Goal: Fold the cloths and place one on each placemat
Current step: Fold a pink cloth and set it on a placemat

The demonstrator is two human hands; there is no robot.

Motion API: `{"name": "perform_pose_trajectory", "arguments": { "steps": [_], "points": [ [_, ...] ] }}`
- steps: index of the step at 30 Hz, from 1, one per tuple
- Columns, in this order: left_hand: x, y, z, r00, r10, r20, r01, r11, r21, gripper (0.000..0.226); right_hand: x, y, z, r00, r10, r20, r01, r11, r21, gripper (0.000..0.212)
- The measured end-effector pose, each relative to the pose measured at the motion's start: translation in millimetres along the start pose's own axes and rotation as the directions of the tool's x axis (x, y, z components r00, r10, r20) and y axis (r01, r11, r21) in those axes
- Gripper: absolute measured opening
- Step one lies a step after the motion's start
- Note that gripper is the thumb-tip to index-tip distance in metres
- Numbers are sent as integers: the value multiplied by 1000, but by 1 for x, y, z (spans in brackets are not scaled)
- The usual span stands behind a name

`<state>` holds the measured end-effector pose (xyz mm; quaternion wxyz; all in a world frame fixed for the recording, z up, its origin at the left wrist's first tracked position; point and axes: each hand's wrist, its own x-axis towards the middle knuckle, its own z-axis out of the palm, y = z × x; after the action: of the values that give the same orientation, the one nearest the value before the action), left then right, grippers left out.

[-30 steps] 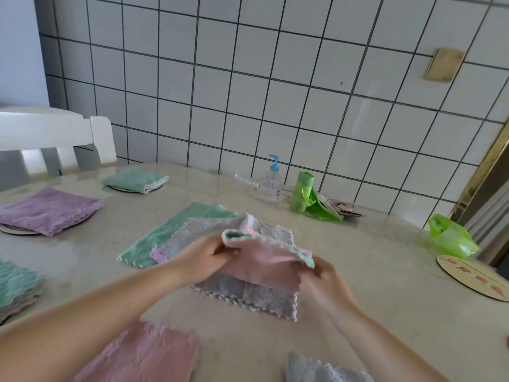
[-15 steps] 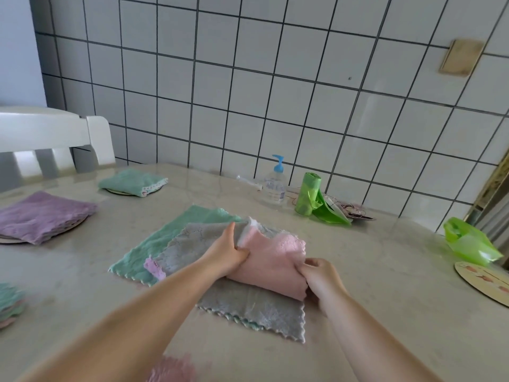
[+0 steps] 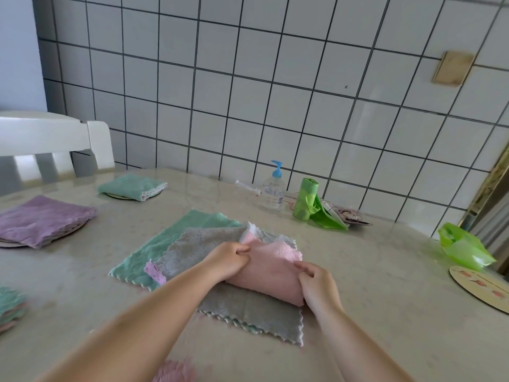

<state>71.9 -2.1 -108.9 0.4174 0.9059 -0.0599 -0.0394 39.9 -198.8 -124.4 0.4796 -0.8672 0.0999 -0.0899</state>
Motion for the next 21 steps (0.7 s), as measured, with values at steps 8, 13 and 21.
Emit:
{"name": "perform_pose_trajectory", "arguments": {
  "steps": [8, 13, 21],
  "points": [
    [0, 10, 1, 999, 15, -48, 0, 956, 293, 44, 9, -8, -13, 973, 227, -39, -217, 959, 183, 25],
    [-1, 26, 8, 887, 457, -68, -341, 747, 571, 44, 8, -24, 11, 944, -274, 183, 329, 811, -483, 38],
    [14, -1, 18, 990, 57, 130, -121, 819, 561, 71, 2, -8, 15, 940, -102, 327, 307, 673, -672, 58]
  ]
}}
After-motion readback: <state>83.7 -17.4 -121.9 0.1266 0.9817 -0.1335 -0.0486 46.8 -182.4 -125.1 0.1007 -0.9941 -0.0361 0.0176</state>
